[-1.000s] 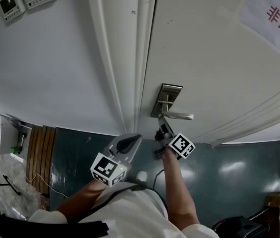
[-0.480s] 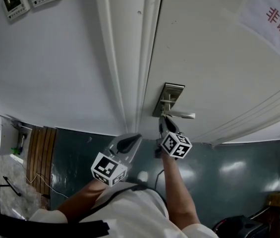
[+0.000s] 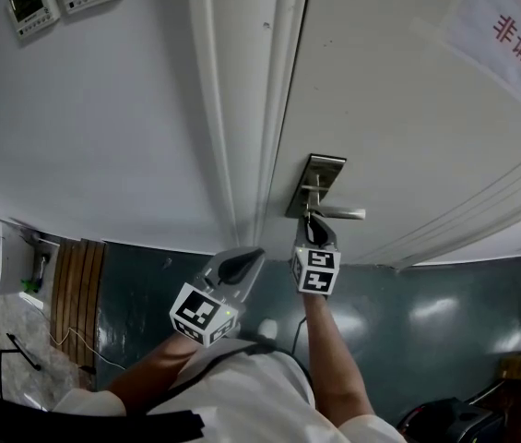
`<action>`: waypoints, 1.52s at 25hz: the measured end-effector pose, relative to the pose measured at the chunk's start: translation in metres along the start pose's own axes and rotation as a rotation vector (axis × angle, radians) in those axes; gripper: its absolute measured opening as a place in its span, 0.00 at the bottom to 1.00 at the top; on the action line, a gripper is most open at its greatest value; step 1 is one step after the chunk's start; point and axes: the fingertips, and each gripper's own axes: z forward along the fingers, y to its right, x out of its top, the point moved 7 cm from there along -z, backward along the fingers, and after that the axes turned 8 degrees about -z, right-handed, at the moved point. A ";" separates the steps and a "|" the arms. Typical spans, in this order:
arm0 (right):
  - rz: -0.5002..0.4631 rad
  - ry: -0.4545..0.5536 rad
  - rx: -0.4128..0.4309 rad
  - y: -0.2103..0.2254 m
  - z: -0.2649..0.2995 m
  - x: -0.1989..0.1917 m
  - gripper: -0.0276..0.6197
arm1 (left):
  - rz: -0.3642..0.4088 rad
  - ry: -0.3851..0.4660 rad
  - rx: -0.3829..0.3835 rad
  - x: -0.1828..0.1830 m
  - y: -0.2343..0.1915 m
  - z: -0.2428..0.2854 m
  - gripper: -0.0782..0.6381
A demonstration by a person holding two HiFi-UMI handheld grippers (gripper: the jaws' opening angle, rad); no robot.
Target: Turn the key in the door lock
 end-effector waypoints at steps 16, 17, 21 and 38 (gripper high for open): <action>-0.446 -0.039 -0.115 -0.015 0.002 0.003 0.11 | 0.003 -0.005 -0.024 0.002 -0.012 -0.012 0.12; -0.477 -0.044 -0.119 -0.016 0.002 0.003 0.11 | 0.003 -0.005 -0.025 0.002 -0.013 -0.013 0.12; -0.637 -0.060 -0.148 -0.021 0.002 0.003 0.12 | 0.005 -0.003 -0.028 0.003 -0.015 -0.014 0.12; -1.220 -0.086 -0.056 -0.022 0.010 -0.023 0.13 | 0.005 0.001 -0.029 0.001 -0.010 -0.022 0.12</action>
